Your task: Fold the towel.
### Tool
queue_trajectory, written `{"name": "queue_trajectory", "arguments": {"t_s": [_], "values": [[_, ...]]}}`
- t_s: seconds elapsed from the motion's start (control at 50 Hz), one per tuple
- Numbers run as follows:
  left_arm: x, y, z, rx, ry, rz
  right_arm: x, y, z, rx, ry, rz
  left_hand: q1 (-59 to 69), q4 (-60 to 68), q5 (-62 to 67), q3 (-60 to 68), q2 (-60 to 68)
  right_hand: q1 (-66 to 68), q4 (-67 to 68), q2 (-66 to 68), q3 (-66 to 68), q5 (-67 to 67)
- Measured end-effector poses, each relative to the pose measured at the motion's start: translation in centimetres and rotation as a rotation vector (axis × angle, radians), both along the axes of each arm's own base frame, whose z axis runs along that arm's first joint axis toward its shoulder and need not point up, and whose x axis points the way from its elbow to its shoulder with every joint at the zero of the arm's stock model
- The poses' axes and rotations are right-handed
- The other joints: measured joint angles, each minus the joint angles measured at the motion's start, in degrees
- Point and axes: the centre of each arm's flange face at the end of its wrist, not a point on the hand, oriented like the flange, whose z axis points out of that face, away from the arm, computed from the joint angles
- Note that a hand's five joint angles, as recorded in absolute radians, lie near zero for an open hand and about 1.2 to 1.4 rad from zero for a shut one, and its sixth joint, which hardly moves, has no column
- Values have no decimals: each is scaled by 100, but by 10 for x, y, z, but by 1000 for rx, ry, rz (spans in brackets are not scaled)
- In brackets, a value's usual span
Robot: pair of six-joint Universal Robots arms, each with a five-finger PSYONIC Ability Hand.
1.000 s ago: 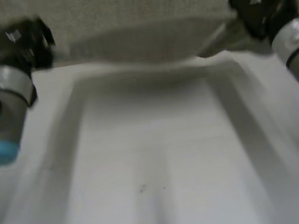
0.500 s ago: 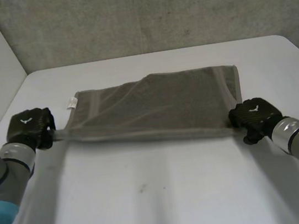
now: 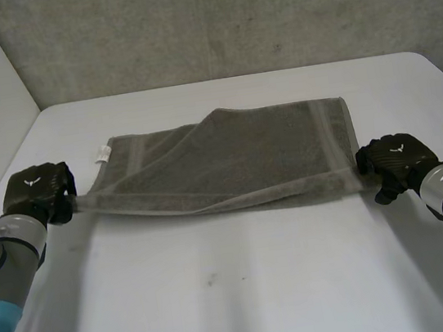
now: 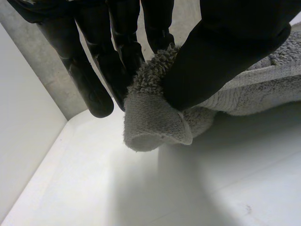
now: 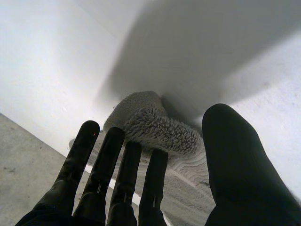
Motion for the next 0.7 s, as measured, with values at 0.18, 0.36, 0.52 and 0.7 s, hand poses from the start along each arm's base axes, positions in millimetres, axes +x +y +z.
{"name": "queue_trajectory", "arguments": {"t_s": [0.18,0.36,0.52,0.7], "values": [[-1,1,-2,6,-1,-3,3,-7,6,-131,12,-2,0,0,0,0,0,170,347,98,296,263],[-1,0,-4,10,-3,-4,-1,-14,30,-226,9,-54,0,0,0,0,0,-163,-182,-182,-200,-180],[-1,0,-5,13,-3,-5,1,-15,24,-211,18,-49,0,0,0,0,0,-673,-797,-863,-862,-793],[-2,1,-5,15,-3,-6,9,-17,-9,-117,60,-13,0,1,0,0,0,-776,-927,-992,-960,-934]]}}
